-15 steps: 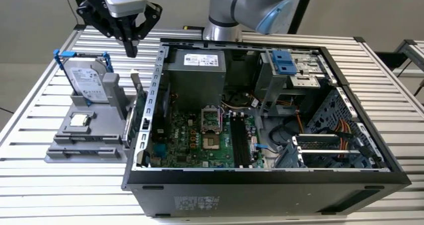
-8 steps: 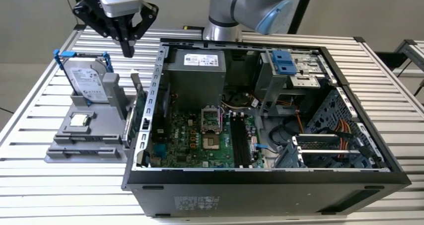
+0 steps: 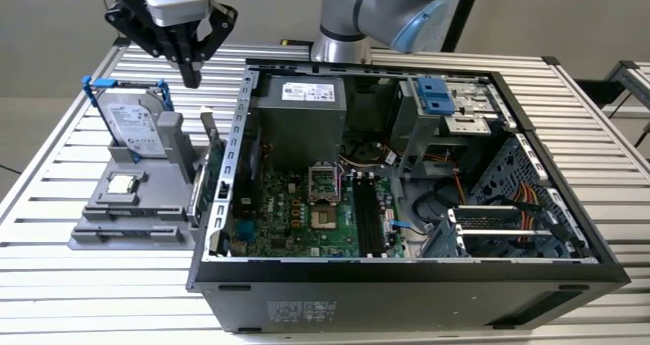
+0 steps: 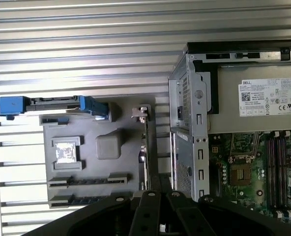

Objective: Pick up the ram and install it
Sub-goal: 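Reach for the ram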

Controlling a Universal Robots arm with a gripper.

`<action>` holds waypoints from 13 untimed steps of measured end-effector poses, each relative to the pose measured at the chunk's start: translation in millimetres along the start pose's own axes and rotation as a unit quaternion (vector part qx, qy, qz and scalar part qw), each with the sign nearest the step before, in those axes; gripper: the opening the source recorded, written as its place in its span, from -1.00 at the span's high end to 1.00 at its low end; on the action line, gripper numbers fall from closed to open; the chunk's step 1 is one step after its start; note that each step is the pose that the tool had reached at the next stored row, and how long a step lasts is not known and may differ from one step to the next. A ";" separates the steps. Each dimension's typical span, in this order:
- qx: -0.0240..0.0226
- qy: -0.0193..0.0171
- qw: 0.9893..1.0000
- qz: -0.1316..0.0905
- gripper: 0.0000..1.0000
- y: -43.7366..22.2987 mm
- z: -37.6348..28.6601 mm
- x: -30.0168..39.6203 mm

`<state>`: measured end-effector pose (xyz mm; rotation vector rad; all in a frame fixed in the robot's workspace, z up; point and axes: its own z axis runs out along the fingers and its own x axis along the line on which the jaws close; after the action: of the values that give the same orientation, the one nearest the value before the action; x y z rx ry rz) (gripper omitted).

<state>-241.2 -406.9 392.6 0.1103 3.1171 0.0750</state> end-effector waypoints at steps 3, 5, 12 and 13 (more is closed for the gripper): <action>0.000 0.000 1.000 0.000 1.00 -0.2 0.0 2.5; 0.000 0.000 1.000 0.000 1.00 -0.3 -0.1 4.2; 0.000 0.000 1.000 0.000 1.00 -1.0 -0.3 11.4; 0.000 0.000 1.000 0.000 1.00 -1.1 -0.3 12.5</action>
<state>-253.7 -407.2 392.6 0.1105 3.1175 0.0750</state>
